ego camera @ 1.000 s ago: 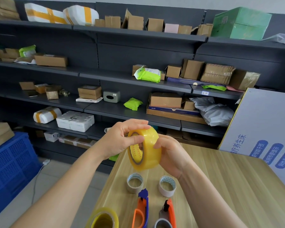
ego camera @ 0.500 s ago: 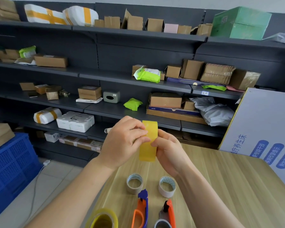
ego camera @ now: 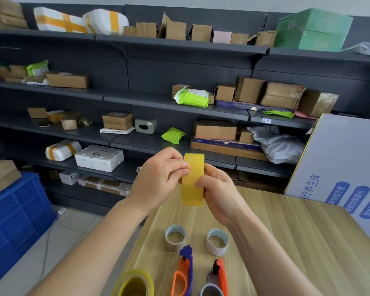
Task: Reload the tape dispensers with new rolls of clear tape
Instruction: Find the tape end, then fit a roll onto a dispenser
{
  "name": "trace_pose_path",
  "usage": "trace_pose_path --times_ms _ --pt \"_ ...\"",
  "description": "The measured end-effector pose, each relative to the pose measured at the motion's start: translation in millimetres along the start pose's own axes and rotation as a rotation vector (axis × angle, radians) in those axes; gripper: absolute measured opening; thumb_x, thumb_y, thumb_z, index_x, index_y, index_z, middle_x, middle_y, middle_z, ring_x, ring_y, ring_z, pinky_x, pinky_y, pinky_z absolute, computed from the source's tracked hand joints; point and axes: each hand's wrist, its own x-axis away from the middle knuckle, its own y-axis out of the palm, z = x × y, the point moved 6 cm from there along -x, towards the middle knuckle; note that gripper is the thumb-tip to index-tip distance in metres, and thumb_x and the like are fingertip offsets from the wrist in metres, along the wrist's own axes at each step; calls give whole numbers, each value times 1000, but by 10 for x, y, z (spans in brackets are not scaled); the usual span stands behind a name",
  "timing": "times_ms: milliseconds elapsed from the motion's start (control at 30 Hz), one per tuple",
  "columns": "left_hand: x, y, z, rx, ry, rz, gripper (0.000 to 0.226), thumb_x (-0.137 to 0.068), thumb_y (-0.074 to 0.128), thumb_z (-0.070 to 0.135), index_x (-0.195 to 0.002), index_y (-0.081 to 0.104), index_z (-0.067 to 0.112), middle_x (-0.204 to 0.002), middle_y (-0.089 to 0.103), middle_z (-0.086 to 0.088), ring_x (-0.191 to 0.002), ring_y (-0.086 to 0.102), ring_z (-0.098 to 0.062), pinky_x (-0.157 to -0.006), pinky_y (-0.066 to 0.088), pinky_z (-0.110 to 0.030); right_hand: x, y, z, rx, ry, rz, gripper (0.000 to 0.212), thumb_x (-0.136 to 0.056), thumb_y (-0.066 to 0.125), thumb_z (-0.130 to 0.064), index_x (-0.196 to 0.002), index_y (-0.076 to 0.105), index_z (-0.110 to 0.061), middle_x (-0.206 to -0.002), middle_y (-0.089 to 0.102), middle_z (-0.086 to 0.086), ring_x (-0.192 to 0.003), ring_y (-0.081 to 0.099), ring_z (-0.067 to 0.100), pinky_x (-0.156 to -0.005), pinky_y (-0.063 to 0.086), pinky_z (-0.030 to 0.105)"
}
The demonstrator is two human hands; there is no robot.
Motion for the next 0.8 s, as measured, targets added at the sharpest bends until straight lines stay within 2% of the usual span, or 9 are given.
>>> trace_pose_path --times_ms 100,167,233,333,467,567,633,733,800 --pt "-18 46 19 -141 46 -54 17 -87 58 19 -78 68 10 -81 56 1 -78 47 -8 -66 39 -20 8 -8 29 33 17 14 53 -68 56 -7 -121 60 -7 -101 69 10 -92 66 22 -75 54 30" --pt "-3 102 42 -229 85 -99 20 -89 49 22 -75 60 11 -81 53 2 -77 45 -11 -63 42 -26 28 -12 65 20 30 15 53 -68 56 -6 -121 60 -5 -98 69 9 -86 66 18 -72 53 29" --pt "27 128 36 -211 74 -118 18 -90 45 21 -77 53 12 -85 50 2 -78 44 -12 -62 45 -31 39 -18 96 -9 44 11 53 -68 55 -4 -122 59 -3 -100 68 12 -87 66 20 -74 54 31" --pt "52 110 1 -81 1 -73 13 -92 46 15 -81 50 10 -89 50 1 -78 46 -12 -65 44 -28 36 -31 114 -17 53 9 55 -69 55 -3 -124 59 -4 -109 69 17 -100 67 29 -81 55 35" --pt "41 30 -72 14 -107 19 11 -94 48 13 -84 53 12 -80 52 6 -73 49 -6 -63 40 -15 32 -38 110 -15 73 -1 61 -68 56 -5 -129 56 -6 -120 68 17 -109 67 30 -83 56 33" --pt "47 33 -100 22 -119 7 14 -95 47 14 -90 60 13 -84 57 6 -78 52 -5 -68 43 -16 35 -33 77 -53 81 -18 59 -68 56 -6 -128 56 -2 -118 68 18 -106 69 29 -81 57 32" --pt "36 65 -121 16 -146 -39 28 -96 43 28 -104 66 13 -95 60 6 -91 54 -6 -77 44 -19 29 -26 62 -59 81 -32 56 -70 56 -5 -125 58 0 -114 68 21 -101 69 29 -80 57 34" --pt "6 142 -171 -16 -203 -193 52 -84 54 55 -121 64 21 -116 58 10 -112 48 -5 -93 39 -22 27 -6 66 -32 76 -51 52 -71 56 -4 -123 60 2 -102 68 17 -88 70 23 -76 56 34" --pt "-18 134 -210 73 -287 -196 49 -77 72 49 -117 68 21 -117 62 12 -110 53 -2 -94 42 -21 30 11 63 -16 71 -49 52 -72 57 -5 -124 60 0 -105 70 17 -90 72 24 -77 56 35"
